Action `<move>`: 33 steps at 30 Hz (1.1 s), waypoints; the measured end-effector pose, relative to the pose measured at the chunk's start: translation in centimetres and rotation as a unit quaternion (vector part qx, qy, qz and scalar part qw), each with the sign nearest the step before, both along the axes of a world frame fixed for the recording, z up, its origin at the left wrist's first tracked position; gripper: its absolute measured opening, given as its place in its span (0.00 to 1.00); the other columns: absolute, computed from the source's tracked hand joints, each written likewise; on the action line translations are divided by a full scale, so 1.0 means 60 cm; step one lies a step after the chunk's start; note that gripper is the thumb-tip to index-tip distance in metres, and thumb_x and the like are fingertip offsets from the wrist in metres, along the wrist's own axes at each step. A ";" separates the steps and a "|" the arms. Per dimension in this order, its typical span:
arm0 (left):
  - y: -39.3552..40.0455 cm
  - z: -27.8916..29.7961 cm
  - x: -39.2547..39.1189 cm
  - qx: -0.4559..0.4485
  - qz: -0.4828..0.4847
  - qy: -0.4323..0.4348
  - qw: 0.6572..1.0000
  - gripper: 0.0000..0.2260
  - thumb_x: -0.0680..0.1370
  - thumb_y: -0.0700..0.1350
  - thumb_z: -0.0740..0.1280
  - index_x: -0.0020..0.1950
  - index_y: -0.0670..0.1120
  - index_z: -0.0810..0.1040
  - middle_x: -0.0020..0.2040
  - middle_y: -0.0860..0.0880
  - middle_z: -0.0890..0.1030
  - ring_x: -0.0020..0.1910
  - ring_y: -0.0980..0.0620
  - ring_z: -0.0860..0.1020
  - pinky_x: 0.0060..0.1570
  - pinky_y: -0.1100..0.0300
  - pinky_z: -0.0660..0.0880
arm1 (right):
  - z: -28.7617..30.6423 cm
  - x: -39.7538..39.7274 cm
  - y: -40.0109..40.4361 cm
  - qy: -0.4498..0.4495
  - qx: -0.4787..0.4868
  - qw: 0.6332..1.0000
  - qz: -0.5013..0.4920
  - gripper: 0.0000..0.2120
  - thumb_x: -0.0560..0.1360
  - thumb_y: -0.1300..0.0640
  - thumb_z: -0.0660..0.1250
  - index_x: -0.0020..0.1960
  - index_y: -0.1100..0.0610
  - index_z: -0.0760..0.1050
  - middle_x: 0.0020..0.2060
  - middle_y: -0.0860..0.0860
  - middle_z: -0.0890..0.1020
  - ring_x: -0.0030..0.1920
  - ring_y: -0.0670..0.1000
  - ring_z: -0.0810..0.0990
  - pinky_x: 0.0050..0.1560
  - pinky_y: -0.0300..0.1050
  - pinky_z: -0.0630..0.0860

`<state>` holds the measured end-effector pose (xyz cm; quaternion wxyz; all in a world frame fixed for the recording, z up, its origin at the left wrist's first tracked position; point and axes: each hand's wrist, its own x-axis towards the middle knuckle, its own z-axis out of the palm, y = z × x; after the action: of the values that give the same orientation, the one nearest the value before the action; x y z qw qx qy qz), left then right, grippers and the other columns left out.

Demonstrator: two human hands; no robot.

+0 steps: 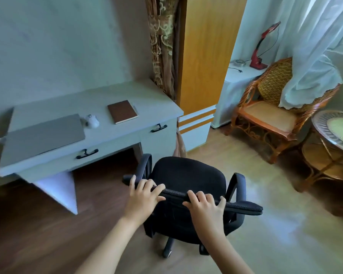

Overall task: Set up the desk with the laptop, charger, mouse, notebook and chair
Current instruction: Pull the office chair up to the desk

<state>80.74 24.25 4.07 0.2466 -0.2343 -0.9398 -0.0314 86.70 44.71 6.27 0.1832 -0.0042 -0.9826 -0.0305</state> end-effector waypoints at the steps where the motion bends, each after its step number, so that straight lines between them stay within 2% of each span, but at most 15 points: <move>1: -0.015 -0.002 0.022 0.001 0.013 0.007 1.000 0.14 0.76 0.58 0.59 0.53 0.52 0.77 0.42 0.50 0.77 0.43 0.47 0.77 0.59 0.35 0.70 | -0.003 0.013 -0.011 0.007 -0.001 1.000 0.013 0.17 0.74 0.42 0.56 0.52 0.51 0.76 0.36 0.49 0.78 0.36 0.55 0.78 0.52 0.67 0.70; 6: -0.073 0.000 0.108 -0.018 0.078 0.021 0.997 0.15 0.76 0.60 0.59 0.53 0.53 0.76 0.41 0.51 0.77 0.41 0.47 0.77 0.54 0.41 0.71 | -0.005 0.057 -0.052 0.023 -0.022 0.996 0.083 0.17 0.73 0.42 0.57 0.52 0.51 0.76 0.36 0.48 0.78 0.37 0.54 0.78 0.54 0.69 0.69; 9: -0.105 0.006 0.148 -0.028 0.082 0.022 0.996 0.17 0.78 0.63 0.57 0.52 0.53 0.77 0.40 0.51 0.77 0.39 0.48 0.76 0.46 0.48 0.71 | -0.007 0.068 -0.059 0.014 -0.044 0.988 0.146 0.18 0.73 0.40 0.57 0.52 0.49 0.77 0.37 0.47 0.79 0.38 0.53 0.79 0.55 0.67 0.70; 12: -0.134 0.010 0.179 -0.034 0.071 0.018 0.997 0.24 0.78 0.67 0.55 0.45 0.50 0.78 0.36 0.50 0.75 0.35 0.48 0.74 0.38 0.53 0.70 | -0.012 0.068 -0.035 0.017 -0.099 0.971 0.217 0.23 0.73 0.33 0.57 0.49 0.49 0.80 0.37 0.44 0.81 0.41 0.50 0.81 0.56 0.60 0.72; 15: -0.154 0.009 0.217 -0.046 0.072 0.031 0.996 0.28 0.76 0.70 0.55 0.40 0.47 0.79 0.33 0.50 0.74 0.31 0.48 0.73 0.32 0.54 0.70 | -0.017 0.079 0.014 0.071 -0.110 0.966 0.222 0.24 0.71 0.31 0.58 0.45 0.49 0.82 0.35 0.43 0.82 0.42 0.48 0.82 0.63 0.66 0.65; 17: -0.165 0.007 0.239 -0.054 0.070 0.039 0.995 0.29 0.76 0.70 0.55 0.38 0.46 0.79 0.31 0.50 0.73 0.29 0.49 0.72 0.29 0.56 0.69 | -0.022 0.083 0.033 0.102 -0.094 0.962 0.237 0.24 0.73 0.32 0.57 0.44 0.49 0.83 0.35 0.43 0.82 0.41 0.49 0.82 0.64 0.65 0.64; 24: -0.209 0.015 0.266 -0.033 0.099 0.039 0.994 0.29 0.75 0.70 0.55 0.35 0.46 0.77 0.29 0.50 0.71 0.26 0.50 0.71 0.25 0.59 0.68 | -0.022 0.032 -0.010 0.108 -0.068 0.937 0.326 0.23 0.73 0.31 0.56 0.44 0.47 0.81 0.32 0.44 0.80 0.33 0.51 0.79 0.52 0.54 0.72; 29: -0.240 0.020 0.253 -0.019 0.132 0.016 0.991 0.28 0.75 0.72 0.56 0.36 0.48 0.77 0.31 0.52 0.73 0.29 0.51 0.72 0.23 0.59 0.70 | -0.024 -0.007 -0.047 0.085 -0.066 0.932 0.346 0.24 0.74 0.31 0.54 0.43 0.47 0.81 0.30 0.45 0.79 0.32 0.52 0.79 0.43 0.49 0.73; 33: -0.281 0.028 0.228 -0.021 0.162 0.003 0.987 0.29 0.74 0.72 0.54 0.36 0.50 0.77 0.31 0.54 0.73 0.29 0.53 0.73 0.22 0.62 0.66 | -0.019 -0.054 -0.097 0.041 -0.055 0.930 0.360 0.28 0.74 0.30 0.50 0.43 0.47 0.80 0.29 0.46 0.79 0.30 0.53 0.78 0.34 0.47 0.71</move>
<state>94.42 7.39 5.73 0.2459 -0.0842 -0.9652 0.0290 83.46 38.90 5.15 0.2214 0.3388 -0.9098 0.0918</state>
